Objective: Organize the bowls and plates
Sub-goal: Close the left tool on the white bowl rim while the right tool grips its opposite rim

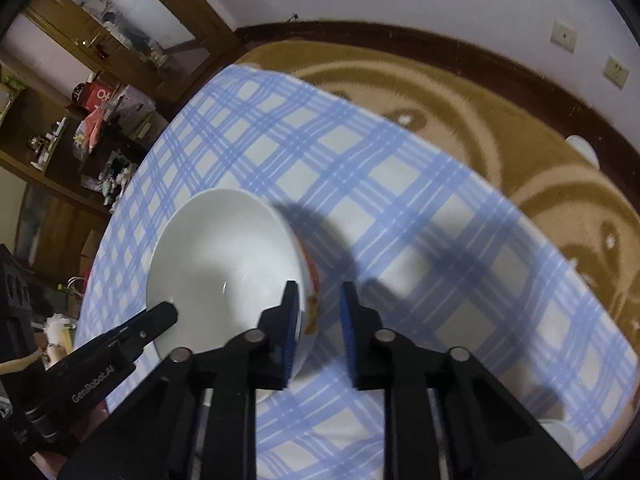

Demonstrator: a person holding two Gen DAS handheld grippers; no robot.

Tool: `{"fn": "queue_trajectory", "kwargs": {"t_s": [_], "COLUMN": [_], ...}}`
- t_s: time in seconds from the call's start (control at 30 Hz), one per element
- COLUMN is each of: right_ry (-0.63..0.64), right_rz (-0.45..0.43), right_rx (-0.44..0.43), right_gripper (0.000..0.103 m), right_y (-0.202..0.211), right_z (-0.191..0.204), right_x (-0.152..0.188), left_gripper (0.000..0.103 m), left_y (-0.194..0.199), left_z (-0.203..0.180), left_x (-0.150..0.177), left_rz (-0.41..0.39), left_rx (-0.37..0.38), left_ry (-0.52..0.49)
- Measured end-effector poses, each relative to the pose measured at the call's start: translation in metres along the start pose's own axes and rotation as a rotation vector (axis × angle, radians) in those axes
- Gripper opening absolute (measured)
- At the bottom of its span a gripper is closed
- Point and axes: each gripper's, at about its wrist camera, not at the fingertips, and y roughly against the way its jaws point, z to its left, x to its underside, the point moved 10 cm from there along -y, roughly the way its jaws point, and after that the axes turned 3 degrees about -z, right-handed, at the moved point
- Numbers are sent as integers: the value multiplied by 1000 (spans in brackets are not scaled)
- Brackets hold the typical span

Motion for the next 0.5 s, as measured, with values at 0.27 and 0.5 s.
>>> {"fn": "queue_trajectory", "kwargs": {"t_s": [0.27, 0.5], "right_ry": [19, 101], "right_rz": [25, 5], "right_rx": [38, 119], "right_gripper": [14, 12], "right_y": [-8, -5], "right_z": [5, 12], "right_x": [8, 12], "left_gripper": [10, 9], "left_y": [1, 8], "left_z": [-5, -6], "left_x": [4, 8], "left_rz": [12, 6], "left_rx": [12, -9], "left_ry": [-2, -21]}}
